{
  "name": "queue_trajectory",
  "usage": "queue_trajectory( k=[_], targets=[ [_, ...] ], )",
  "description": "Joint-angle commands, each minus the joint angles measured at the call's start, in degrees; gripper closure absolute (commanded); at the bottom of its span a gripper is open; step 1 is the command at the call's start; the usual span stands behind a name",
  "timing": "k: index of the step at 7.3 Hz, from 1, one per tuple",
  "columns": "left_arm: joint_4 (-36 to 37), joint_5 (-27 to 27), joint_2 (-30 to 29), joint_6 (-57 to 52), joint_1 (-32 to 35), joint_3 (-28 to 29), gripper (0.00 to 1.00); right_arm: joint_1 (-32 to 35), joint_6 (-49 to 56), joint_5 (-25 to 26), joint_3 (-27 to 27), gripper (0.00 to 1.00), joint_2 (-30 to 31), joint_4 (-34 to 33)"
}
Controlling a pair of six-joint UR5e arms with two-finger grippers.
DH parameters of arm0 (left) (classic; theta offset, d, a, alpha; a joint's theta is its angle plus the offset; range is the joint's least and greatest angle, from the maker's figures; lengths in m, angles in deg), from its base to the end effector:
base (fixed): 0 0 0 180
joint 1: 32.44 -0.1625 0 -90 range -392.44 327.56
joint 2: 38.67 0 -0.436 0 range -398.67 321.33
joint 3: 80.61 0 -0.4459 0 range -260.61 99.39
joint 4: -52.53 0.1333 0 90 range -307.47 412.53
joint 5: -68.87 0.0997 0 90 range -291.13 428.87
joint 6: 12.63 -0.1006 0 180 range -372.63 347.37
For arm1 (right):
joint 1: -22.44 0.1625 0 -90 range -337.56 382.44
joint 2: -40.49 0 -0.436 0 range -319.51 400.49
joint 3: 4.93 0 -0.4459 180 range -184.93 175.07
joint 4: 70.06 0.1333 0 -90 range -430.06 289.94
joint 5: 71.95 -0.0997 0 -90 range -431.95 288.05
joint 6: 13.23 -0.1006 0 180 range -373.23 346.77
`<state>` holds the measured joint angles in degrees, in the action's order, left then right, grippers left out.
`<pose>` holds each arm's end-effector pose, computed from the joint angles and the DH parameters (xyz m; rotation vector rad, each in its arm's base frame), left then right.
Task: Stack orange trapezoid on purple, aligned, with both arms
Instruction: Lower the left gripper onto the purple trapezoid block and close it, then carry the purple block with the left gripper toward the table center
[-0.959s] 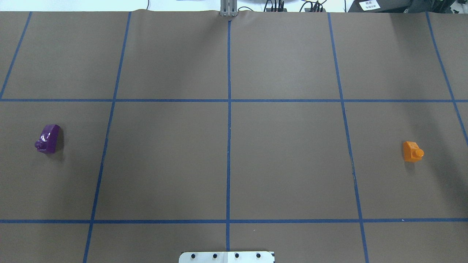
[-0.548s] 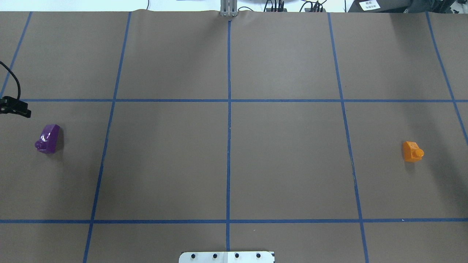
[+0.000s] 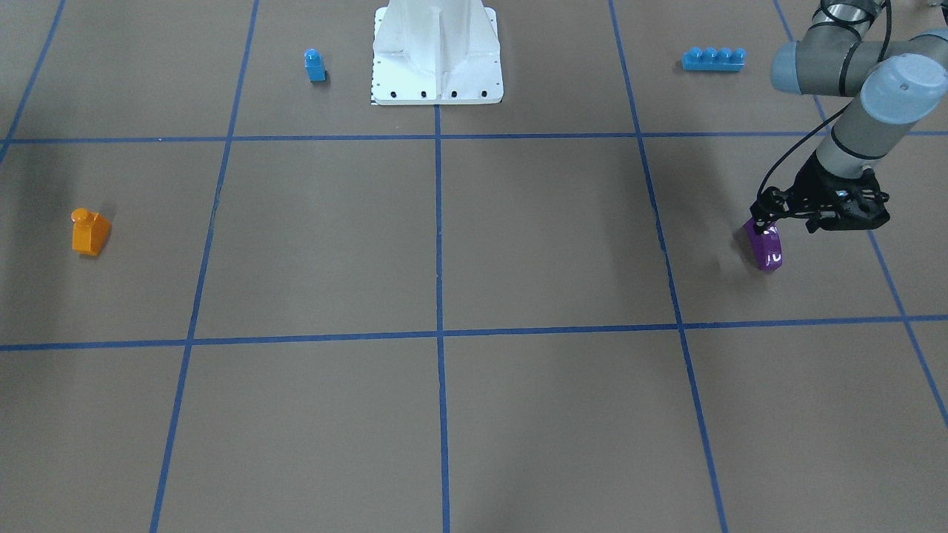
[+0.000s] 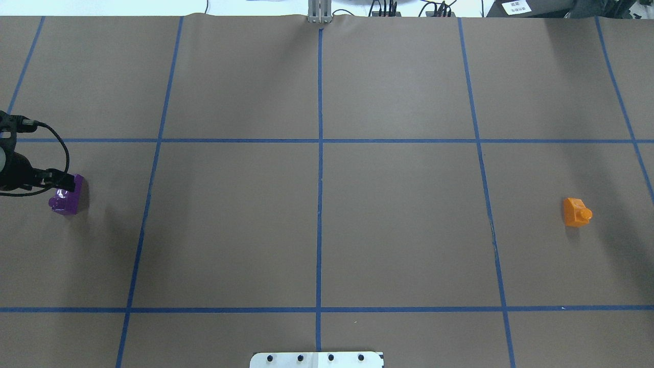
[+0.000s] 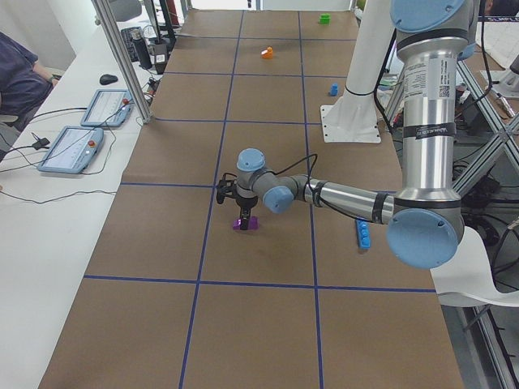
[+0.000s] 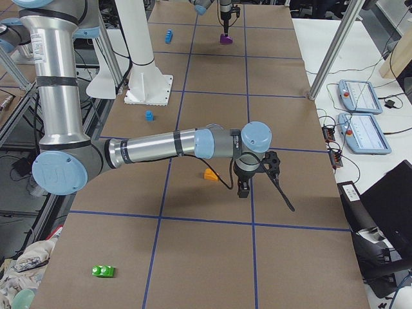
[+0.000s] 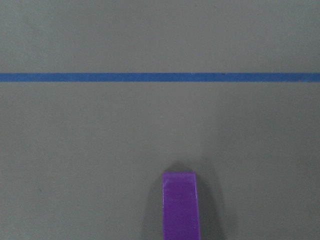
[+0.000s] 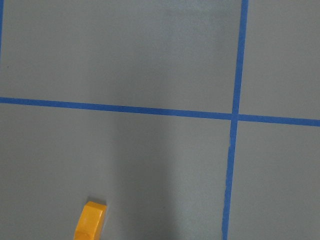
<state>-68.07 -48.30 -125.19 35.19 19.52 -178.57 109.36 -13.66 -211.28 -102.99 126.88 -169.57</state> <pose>0.2708 -0.4879 0.5788 0.1269 0.7446 -0.0174 0.0265 -0.5685 0.5692 0.0090 -0.8617 -0.0596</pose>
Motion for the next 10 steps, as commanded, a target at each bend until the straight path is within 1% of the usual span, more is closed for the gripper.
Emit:
queue_trajectory(
  k=[1,2,3,4,5,6,7,8,9,10],
  targets=[
    [-1.5,0.2,-0.2,0.2,-1.4,1.6,0.00,0.0,-0.1,-0.2,0.1,0.00,0.0,0.0],
    [-1.5,0.2,-0.2,0.1,-1.6,1.6,0.03,0.0,-0.1,-0.2,0.1,0.00,0.0,-0.1],
    [-1.4,0.2,-0.1,0.1,-1.9,1.6,0.24,0.0,-0.1,-0.2,0.1,0.00,0.0,-0.1],
    [-1.2,0.2,0.0,0.0,-1.9,1.6,0.53,0.0,-0.1,-0.2,0.2,0.00,0.0,-0.1],
    [-1.2,0.1,0.1,0.1,-2.0,1.6,0.72,0.0,-0.1,-0.2,0.1,0.00,0.1,-0.1],
    [-1.1,0.1,0.1,0.1,-2.2,1.6,0.87,0.0,-0.1,-0.2,0.2,0.00,0.1,-0.1],
    [-1.1,-0.2,0.2,-0.1,-2.3,1.2,1.00,0.0,-0.1,-0.2,0.2,0.00,0.1,-0.1],
    [-0.5,-1.3,0.2,-0.1,-2.1,-0.9,1.00,0.0,-0.1,-0.2,0.2,0.00,0.1,-0.1],
    [5.8,-3.1,-0.7,-0.1,-2.0,-5.6,1.00,0.0,-0.1,-0.2,0.2,0.00,0.1,-0.1],
    [14.6,-3.2,-4.3,-0.2,-1.9,-10.3,1.00,0.0,-0.1,-0.2,0.2,0.00,0.1,-0.2]
  ],
)
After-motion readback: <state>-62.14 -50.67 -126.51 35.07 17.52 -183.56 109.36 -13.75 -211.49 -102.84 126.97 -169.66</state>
